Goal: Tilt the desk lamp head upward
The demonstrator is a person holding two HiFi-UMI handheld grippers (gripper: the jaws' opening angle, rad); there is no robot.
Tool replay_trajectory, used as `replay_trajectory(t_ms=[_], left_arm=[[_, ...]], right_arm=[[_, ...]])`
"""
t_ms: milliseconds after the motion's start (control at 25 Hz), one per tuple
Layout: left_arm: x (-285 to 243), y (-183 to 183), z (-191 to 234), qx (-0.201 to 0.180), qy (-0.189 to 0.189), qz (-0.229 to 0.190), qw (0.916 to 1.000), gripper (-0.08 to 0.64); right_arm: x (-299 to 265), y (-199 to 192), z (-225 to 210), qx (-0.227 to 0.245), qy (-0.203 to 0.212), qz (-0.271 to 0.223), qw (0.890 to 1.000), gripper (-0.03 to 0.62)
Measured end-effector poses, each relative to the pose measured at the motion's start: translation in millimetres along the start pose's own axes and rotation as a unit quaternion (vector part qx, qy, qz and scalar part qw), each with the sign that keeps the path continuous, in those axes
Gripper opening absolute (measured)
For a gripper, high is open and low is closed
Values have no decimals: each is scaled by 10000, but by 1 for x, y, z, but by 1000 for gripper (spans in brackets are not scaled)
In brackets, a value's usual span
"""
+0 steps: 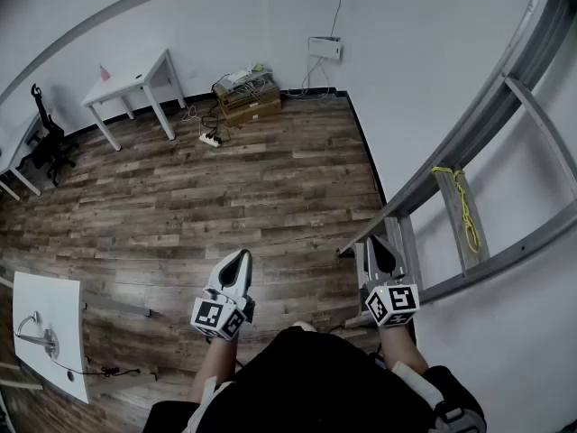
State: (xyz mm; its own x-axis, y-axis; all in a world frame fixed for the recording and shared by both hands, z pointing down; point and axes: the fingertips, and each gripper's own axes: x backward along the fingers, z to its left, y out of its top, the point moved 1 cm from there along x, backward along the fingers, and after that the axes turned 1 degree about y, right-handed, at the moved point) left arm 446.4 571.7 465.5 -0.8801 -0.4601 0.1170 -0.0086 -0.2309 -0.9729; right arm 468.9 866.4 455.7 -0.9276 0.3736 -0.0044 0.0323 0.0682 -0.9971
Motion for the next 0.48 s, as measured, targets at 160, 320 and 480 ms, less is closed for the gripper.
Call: replay_trajectory(t_ms=[160,320,480], left_arm=[[1,0,3,-5,-6,-16,10000,0],[0,2,5,-12,-28,-19,10000,0],[0,3,8,-13,-6,-30,10000,0]], right_arm=[[-2,-1,4,8,27,-9,10000,2],[-6,1,7,40,54,-72,10000,2],[-9,-1,8,12,45,19,10000,2]])
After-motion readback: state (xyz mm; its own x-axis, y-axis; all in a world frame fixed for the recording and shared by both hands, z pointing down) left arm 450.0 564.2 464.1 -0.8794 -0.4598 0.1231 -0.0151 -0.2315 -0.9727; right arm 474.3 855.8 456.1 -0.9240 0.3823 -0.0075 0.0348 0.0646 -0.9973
